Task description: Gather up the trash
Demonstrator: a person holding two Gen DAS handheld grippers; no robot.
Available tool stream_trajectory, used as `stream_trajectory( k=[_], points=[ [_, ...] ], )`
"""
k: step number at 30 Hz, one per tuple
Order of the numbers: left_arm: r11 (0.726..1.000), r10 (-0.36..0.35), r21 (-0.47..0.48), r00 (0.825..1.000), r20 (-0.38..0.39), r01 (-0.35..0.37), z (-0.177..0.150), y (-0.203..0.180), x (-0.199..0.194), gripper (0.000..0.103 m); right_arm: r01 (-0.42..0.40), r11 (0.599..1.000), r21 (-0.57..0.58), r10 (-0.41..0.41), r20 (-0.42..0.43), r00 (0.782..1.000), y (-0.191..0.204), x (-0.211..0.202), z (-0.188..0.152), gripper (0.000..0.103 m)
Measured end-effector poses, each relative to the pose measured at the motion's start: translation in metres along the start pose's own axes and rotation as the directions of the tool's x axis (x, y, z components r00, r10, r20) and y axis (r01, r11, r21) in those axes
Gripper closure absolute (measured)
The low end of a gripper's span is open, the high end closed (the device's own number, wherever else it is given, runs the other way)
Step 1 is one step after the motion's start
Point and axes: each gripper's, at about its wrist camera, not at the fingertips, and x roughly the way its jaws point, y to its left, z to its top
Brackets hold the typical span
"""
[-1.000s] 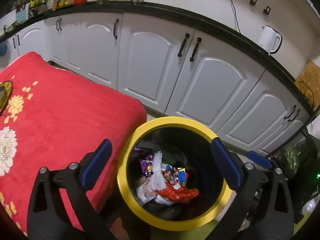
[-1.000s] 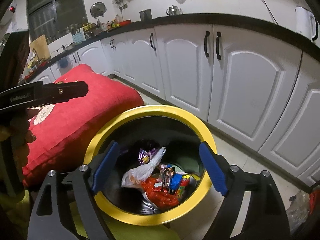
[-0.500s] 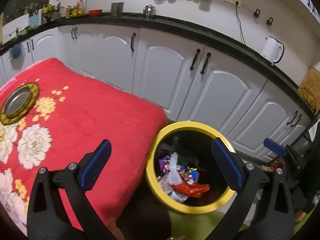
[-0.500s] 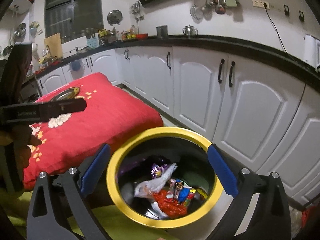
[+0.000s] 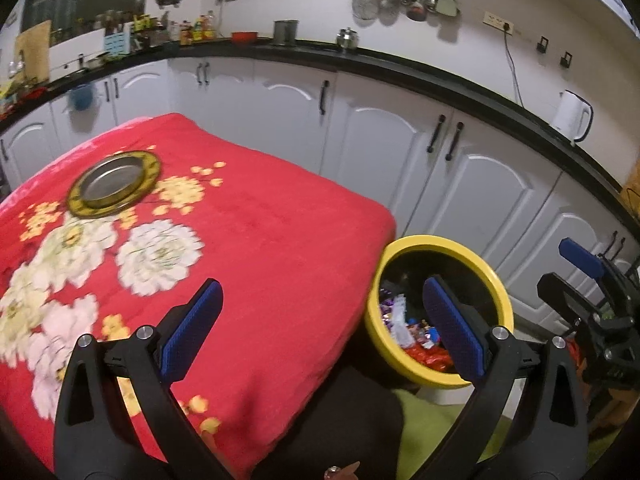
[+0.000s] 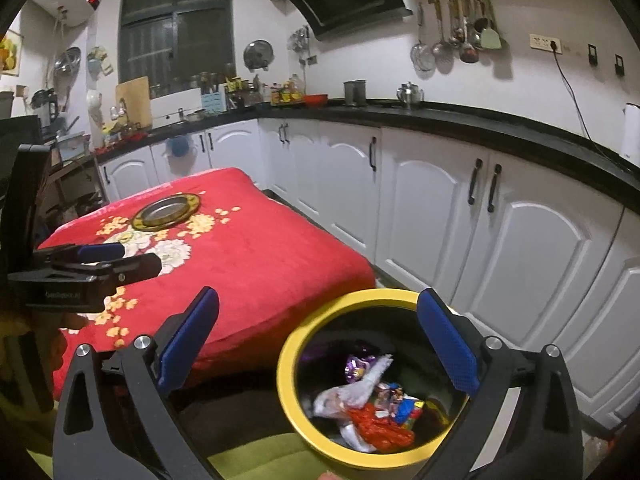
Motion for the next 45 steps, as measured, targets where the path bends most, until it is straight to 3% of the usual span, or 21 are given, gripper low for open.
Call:
stream_trajectory(
  k=[7,10,17,20,28,45],
  points=[
    [0.997,0.074,0.000,0.995,0.065,-0.074,-0.018,0.019,-0.032,0.011,-0.034,0.999,-0.014,0.034,0.037,0.999,0.030,-0.001,-0.003,0.006],
    [0.995,0.101,0.008,0.989,0.105,-0.103,-0.028,0.022,-0.045,0.011,-0.013,0.999,-0.040,0.018,0.109,0.994,0.044,-0.008,-0.008,0.006],
    [0.992,0.125,0.008,0.972,0.199,-0.129,-0.056,0.028,-0.065,0.011,0.011,0.999,-0.039,0.000,0.279,0.960,0.063,-0.024,-0.028,0.006],
    [0.992,0.121,-0.009,0.967,0.223,-0.122,-0.063,0.030,-0.066,0.011,0.022,0.998,-0.053,-0.004,0.315,0.949,0.067,-0.027,-0.031,0.006],
    [0.992,0.126,-0.030,0.963,0.237,-0.122,-0.067,0.035,-0.063,0.011,0.008,0.999,-0.052,0.007,0.271,0.963,0.069,-0.017,-0.035,0.006],
    [0.991,0.132,-0.032,0.961,0.242,-0.128,-0.068,0.035,-0.061,0.011,0.008,0.999,-0.041,0.003,0.262,0.965,0.068,-0.014,-0.036,0.006]
  ],
)
